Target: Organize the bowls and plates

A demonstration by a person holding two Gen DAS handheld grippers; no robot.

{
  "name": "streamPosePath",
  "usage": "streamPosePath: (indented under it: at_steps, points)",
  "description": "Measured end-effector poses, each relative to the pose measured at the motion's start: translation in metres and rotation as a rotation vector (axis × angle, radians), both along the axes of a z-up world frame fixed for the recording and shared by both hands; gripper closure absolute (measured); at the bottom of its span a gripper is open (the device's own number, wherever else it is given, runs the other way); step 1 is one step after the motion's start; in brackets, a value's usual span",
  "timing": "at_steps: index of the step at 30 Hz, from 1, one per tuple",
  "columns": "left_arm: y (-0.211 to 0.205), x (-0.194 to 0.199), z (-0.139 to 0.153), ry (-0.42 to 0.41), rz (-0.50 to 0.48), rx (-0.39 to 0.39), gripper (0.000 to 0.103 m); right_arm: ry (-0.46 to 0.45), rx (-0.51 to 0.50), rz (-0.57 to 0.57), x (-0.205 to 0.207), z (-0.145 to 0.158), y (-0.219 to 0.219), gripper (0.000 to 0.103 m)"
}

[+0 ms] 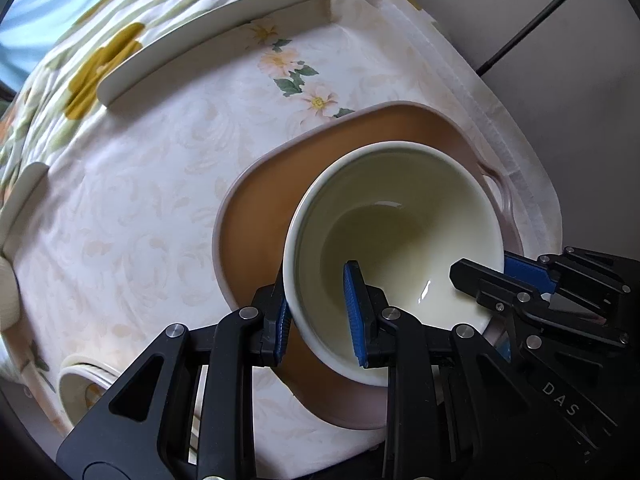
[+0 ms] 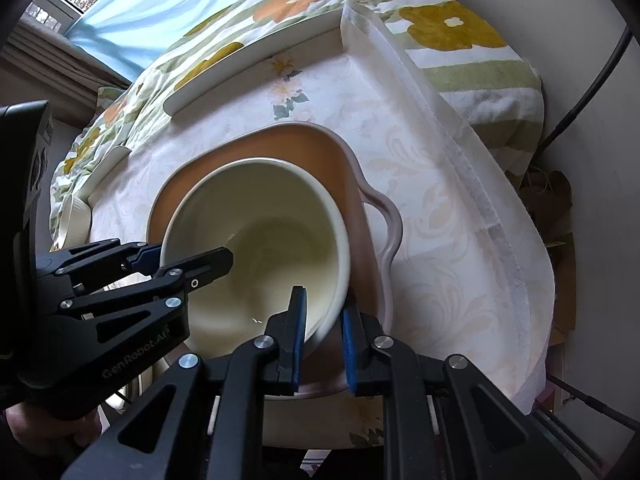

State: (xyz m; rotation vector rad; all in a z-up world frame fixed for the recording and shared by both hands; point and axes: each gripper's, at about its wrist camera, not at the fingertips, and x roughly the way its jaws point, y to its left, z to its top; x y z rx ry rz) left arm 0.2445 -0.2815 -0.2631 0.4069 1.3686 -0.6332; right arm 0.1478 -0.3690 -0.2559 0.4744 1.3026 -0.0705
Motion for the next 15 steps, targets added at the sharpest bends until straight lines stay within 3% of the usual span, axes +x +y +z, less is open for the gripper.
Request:
streamPosePath:
  at_steps: [15]
  points:
    - [0.005, -0.01, 0.022, -0.061, 0.035, -0.005, 0.081, -0.012, -0.094, 0.072, -0.005, 0.024, 0.004, 0.088]
